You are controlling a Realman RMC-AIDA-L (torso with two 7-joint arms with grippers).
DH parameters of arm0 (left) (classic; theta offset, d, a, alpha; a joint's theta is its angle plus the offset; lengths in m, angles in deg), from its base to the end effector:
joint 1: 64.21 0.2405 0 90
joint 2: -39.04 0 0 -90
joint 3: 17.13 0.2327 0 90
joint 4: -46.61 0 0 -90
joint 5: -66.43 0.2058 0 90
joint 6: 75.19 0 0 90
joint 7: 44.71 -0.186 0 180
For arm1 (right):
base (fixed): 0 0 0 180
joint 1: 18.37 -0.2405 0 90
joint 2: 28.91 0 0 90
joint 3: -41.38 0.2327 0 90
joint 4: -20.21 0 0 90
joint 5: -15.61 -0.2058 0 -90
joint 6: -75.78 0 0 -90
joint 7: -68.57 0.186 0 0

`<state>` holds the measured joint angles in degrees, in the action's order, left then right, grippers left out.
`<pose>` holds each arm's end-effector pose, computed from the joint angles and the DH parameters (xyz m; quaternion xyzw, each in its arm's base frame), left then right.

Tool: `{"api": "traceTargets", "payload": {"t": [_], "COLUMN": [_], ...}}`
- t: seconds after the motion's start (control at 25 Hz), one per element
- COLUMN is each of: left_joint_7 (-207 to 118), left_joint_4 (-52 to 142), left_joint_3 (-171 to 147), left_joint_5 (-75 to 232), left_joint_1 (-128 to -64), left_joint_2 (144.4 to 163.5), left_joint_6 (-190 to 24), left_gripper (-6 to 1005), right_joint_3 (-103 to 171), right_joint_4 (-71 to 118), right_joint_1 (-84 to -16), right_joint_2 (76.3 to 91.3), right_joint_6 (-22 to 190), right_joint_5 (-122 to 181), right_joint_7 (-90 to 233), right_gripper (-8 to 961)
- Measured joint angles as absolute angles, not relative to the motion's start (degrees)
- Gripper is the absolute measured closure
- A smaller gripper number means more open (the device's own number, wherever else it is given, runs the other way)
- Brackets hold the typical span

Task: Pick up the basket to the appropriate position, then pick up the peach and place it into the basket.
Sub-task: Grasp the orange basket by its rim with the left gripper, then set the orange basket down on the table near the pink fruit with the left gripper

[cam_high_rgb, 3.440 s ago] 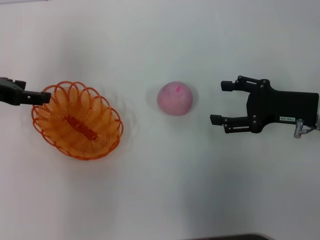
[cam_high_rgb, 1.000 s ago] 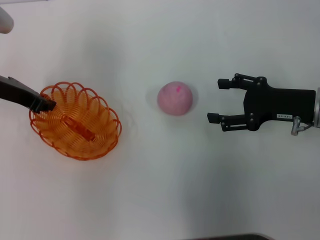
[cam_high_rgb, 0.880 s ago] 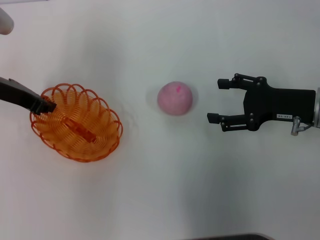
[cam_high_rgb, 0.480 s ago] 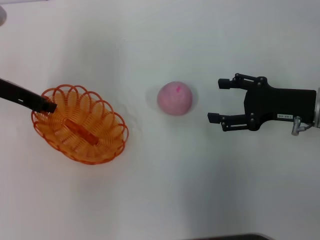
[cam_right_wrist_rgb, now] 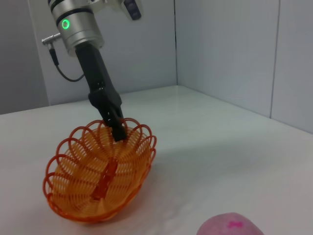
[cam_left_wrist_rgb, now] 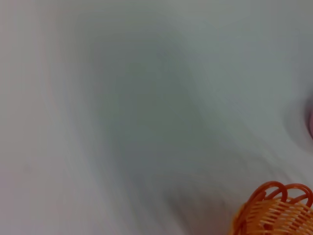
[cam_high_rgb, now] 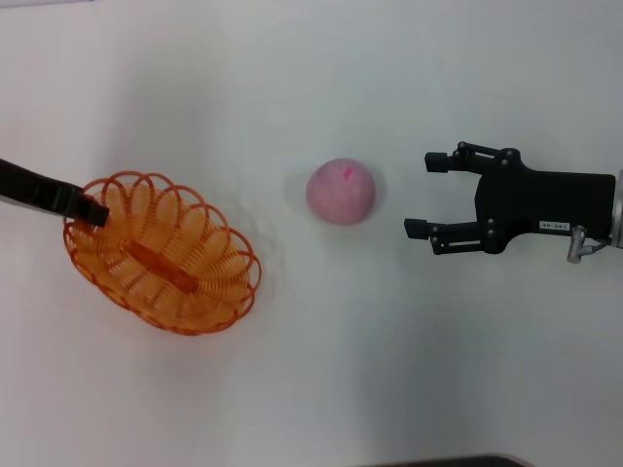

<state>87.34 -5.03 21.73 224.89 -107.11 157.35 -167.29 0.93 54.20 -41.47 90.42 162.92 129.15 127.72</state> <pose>-0.2585 0.3545 0.0030 -0.8534 -0.4981 0.0880 0.1261 0.2674 0.2964 -0.0385 -0.9518 0.1352 0.2119 0.1759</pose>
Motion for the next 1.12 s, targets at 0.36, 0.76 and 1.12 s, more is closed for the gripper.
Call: {"api": "traceTargets", "payload": {"t": [0.36,0.76,1.12], "left_joint_7": [88.2,89.2,89.9], "left_joint_4": [-1.5,1.0,-6.9], "left_joint_3": [17.7,13.3,12.4], "left_joint_5": [222.1,220.2,217.0], "left_joint_1": [-106.7,-105.1,-99.9], "left_joint_2": [156.08,156.58,162.79], "left_joint_6": [-170.1,-171.2,-168.0], "left_gripper": [929,931,931], "right_joint_3": [0.9,1.2,1.2], "right_joint_4": [54.1,54.2,54.0], "right_joint_1": [-41.6,-41.5,-41.3], "right_joint_2": [90.45,90.45,90.45], "right_joint_6": [162.9,163.0,162.7], "right_joint_5": [129.2,129.2,128.9], "right_joint_7": [127.8,127.8,127.8], "right_gripper": [43,45,47]}}
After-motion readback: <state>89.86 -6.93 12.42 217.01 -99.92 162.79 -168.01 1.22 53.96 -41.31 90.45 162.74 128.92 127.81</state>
